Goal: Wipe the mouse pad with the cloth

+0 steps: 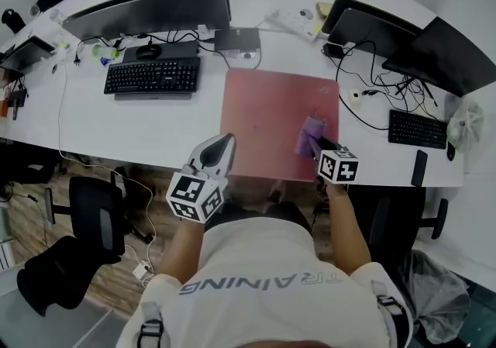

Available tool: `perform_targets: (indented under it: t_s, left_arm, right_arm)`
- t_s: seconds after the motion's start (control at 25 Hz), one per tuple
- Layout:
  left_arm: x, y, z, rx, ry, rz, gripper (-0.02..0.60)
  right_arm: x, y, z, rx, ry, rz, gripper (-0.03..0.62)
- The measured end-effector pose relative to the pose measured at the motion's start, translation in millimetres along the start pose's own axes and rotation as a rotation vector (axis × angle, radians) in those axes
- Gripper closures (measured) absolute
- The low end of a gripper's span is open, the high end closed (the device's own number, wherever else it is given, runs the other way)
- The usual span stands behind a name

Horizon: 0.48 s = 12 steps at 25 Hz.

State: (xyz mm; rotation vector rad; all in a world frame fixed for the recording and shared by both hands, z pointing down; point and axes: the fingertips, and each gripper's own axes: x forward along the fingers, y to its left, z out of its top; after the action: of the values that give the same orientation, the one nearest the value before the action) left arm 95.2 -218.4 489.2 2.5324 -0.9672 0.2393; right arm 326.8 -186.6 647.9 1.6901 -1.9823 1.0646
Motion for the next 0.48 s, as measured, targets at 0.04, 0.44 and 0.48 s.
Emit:
perform_targets:
  t_s: [0.04,0.44,0.48]
  left_arm:
    - [-11,10,0,-0.004,-0.004,0.011,0.550]
    - [-110,95,-6,-0.031,-0.029,0.107,0.549]
    - [-118,101,-9,-0.034,-0.029,0.113,0.549]
  right_arm:
    - [5,21,1,-0.013,0.000,0.021,0.499]
    - [65,210,-14,-0.153,0.063,0.240,0.498]
    - [73,225,-20,-0.164,0.080,0.256,0.497]
